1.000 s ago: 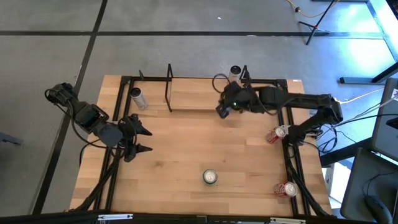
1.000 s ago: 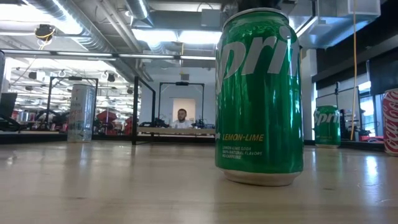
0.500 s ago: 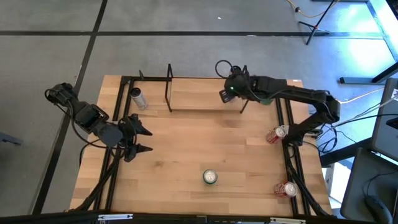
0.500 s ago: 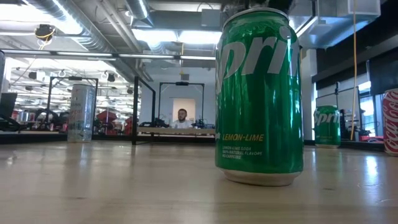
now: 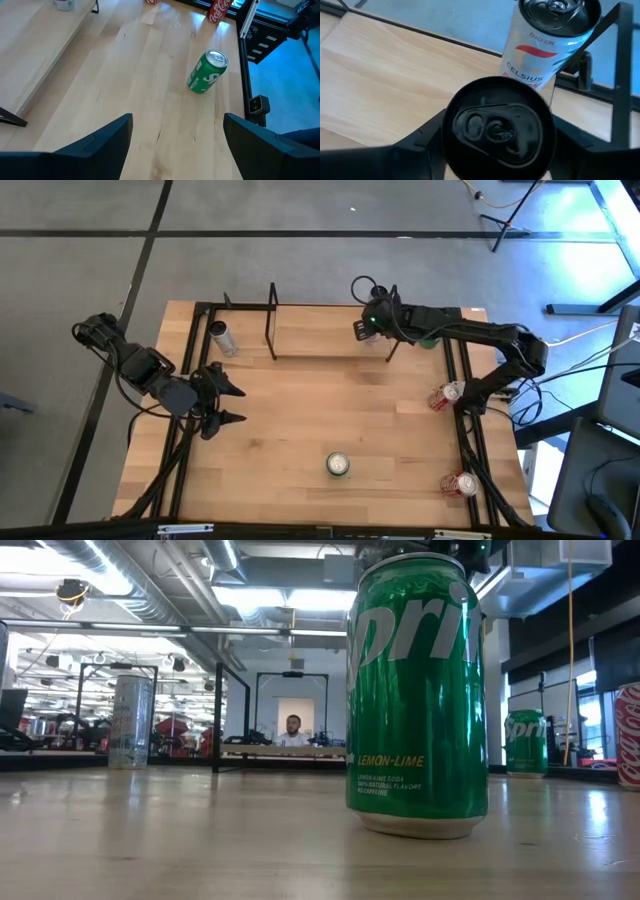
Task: Place canned beverage on shelf
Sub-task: Put the white pink soda can on the shelf aligned with the other white pink soda can
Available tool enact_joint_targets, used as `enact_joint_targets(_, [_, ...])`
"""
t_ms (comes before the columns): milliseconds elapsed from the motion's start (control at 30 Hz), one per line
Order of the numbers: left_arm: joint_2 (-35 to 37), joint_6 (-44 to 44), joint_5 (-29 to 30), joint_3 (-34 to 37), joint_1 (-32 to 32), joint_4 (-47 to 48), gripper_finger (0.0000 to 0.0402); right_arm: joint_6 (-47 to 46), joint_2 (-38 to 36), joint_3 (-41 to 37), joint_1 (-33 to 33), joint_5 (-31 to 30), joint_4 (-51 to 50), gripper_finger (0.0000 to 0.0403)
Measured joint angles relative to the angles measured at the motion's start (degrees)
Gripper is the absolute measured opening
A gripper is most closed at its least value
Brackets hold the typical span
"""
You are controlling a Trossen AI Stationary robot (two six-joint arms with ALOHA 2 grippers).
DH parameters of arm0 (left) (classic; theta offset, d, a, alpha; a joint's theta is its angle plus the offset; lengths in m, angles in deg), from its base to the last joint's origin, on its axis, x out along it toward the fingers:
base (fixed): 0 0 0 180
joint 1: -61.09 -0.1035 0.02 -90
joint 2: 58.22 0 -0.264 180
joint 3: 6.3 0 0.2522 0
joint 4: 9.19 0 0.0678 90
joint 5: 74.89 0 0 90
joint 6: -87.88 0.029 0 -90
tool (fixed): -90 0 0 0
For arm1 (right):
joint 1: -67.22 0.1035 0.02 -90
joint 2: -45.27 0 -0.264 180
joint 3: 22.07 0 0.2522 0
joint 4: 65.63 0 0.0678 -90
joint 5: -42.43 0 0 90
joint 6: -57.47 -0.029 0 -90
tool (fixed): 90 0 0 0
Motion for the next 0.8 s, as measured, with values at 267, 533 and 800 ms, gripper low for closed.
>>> enact_joint_targets(267, [0.0, 0.0, 0.0, 0.0, 0.0, 0.0, 0.0298, 0.7, 0.0, -0.6, 0.1, -0.3, 0.5, 0.0231])
enact_joint_targets(533, [0.0, 0.0, 0.0, 0.0, 0.0, 0.0, 0.0298, 1.4, 0.0, -0.7, 0.1, 0.2, 0.2, 0.0291])
enact_joint_targets(800, [0.0, 0.0, 0.0, 0.0, 0.0, 0.0, 0.0298, 2.5, -0.5, -0.8, 0.1, 0.7, -0.1, 0.0326])
